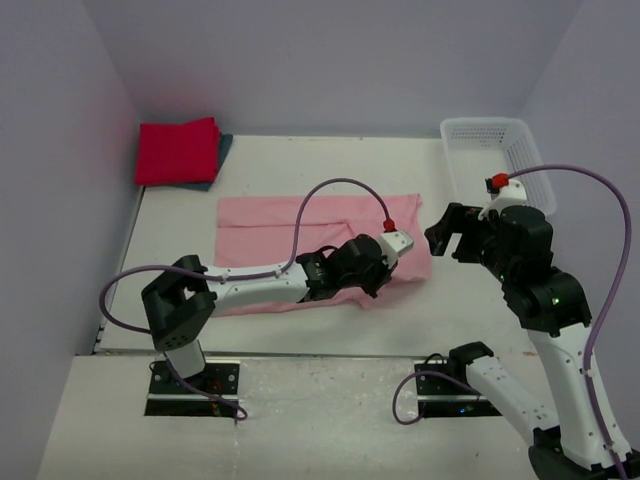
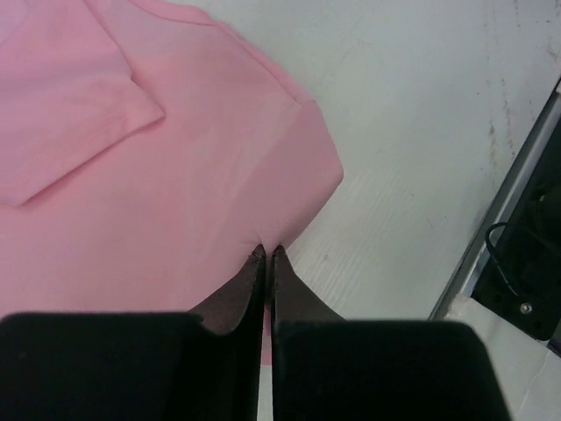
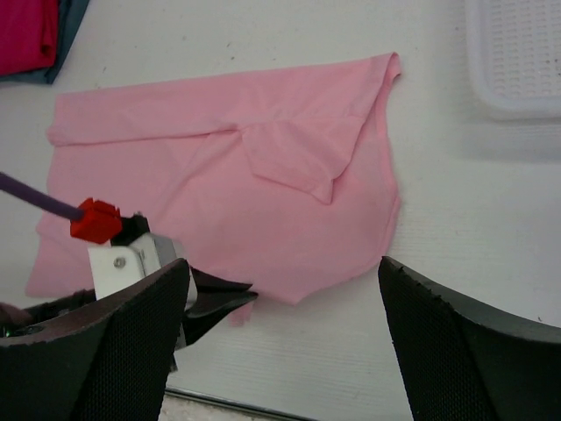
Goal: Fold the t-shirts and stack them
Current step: Grap the side of the flattened tshirt closest away from the robot with both arms
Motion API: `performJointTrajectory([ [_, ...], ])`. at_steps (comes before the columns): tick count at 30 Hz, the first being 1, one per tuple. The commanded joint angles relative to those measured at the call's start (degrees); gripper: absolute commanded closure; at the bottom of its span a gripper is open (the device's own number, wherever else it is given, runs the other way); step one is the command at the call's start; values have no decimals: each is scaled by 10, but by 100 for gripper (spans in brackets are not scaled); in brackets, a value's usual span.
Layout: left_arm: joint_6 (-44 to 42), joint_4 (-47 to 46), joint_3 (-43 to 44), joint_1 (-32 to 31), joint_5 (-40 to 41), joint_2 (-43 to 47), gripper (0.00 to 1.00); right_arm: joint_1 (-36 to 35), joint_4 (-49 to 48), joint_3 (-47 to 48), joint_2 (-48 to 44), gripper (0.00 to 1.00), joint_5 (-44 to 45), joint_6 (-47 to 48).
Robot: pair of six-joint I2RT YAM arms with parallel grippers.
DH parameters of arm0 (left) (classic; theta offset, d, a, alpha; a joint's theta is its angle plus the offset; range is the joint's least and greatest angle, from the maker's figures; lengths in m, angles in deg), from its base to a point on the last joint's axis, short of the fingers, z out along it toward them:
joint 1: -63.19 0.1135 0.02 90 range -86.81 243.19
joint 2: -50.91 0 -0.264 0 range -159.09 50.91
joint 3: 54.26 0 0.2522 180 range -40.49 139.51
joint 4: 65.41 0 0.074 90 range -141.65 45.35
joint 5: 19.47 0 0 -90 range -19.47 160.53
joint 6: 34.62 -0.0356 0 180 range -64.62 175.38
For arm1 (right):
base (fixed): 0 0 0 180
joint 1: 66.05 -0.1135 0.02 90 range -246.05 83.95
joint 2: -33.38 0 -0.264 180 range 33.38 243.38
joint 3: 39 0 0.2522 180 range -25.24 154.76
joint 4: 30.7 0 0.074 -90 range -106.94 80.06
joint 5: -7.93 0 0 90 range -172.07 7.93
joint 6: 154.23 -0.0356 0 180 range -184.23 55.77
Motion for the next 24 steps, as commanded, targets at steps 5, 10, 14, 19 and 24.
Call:
performJointTrajectory([
  [5,-14,-57,-34,76,-126,-26,98,-1,3,0,7,11,-15,-8],
  [10,-6,-71,-15,115,-180,-70,98,-2,1,-10,13,11,-15,-6],
  [14,0,-76,12,144,-230,-107,98,-7,-6,-24,35,11,-17,-6],
  [19,6,-91,40,181,-288,-144,95,-9,-34,-59,54,11,-19,-14],
  [24,9,-93,76,229,-308,-169,88,-17,-53,-80,87,11,-19,-13],
])
